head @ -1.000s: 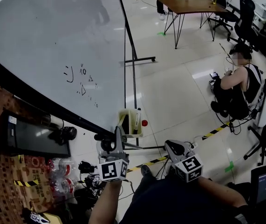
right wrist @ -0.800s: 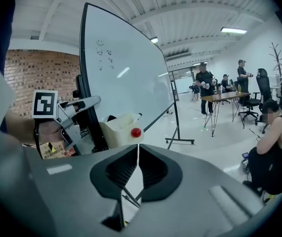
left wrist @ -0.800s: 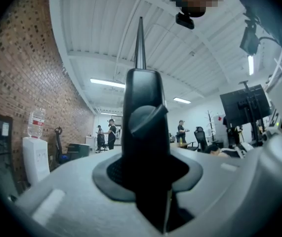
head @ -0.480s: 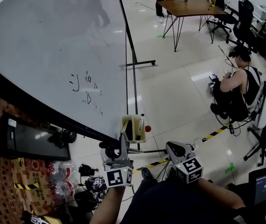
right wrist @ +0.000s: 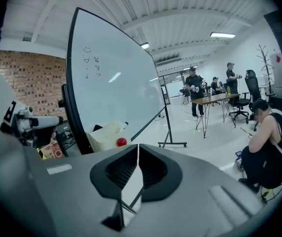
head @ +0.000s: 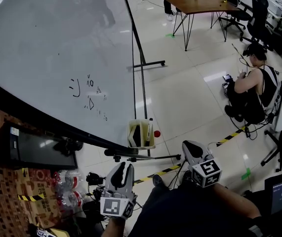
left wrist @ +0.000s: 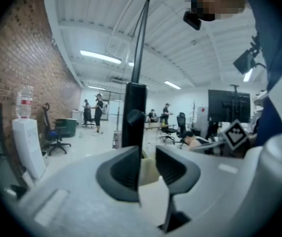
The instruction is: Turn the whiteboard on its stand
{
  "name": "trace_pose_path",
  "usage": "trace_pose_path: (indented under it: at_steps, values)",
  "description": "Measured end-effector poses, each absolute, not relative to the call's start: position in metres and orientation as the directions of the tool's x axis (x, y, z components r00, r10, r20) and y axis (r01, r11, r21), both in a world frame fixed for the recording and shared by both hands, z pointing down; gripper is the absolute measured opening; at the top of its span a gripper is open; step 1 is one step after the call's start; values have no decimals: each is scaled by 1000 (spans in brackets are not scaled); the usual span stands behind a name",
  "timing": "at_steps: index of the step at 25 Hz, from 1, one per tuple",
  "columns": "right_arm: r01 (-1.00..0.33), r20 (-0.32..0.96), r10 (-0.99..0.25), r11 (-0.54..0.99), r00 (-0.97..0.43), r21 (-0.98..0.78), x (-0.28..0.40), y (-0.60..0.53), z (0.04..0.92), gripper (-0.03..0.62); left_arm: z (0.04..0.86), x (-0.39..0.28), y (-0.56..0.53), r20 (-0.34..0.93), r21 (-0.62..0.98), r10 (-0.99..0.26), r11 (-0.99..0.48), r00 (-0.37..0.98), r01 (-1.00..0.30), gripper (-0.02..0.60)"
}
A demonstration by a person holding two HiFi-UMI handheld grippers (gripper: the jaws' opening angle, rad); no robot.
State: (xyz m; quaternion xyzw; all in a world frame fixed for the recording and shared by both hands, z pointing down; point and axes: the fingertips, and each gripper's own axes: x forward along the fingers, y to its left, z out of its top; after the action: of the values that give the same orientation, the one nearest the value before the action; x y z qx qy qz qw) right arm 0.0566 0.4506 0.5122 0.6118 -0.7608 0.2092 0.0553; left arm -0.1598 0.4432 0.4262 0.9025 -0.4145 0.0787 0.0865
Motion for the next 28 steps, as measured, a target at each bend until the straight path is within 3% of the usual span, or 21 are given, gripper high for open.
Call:
trace_pose_path:
  at_steps: [1, 2, 6, 12, 18, 22, 28]
  values:
    - [-954, 333, -911, 162, -242, -252, 59, 449, 509, 15, 431, -159, 452, 227, 80, -712, -667, 665, -741, 37]
    - [-954, 327, -914, 163, -242, -251, 61, 448, 505, 15, 433, -158, 458, 232, 65, -704, -678, 672, -732, 6]
    - [-957, 294, -926, 167, -235, -236, 70, 448, 485, 15, 426, -136, 455, 195, 89, -696, -690, 692, -719, 6]
    - [-962, 171, -958, 199, -232, -187, 76, 452, 427, 15, 407, -68, 450, 120, 108, -583, -797, 803, -594, 6]
    - [-950, 52, -956, 280, -289, -140, 55, 473, 386, 15, 413, -36, 458, 124, 171, -507, -836, 853, -522, 6]
    - [-933, 63, -940, 322, -335, -157, 39, 485, 395, 15, 419, -23, 462, 143, 206, -481, -840, 865, -502, 6]
    - [-947, 72, -953, 280, -294, -159, 52, 485, 399, 15, 426, -22, 466, 163, 187, -459, -855, 873, -484, 6]
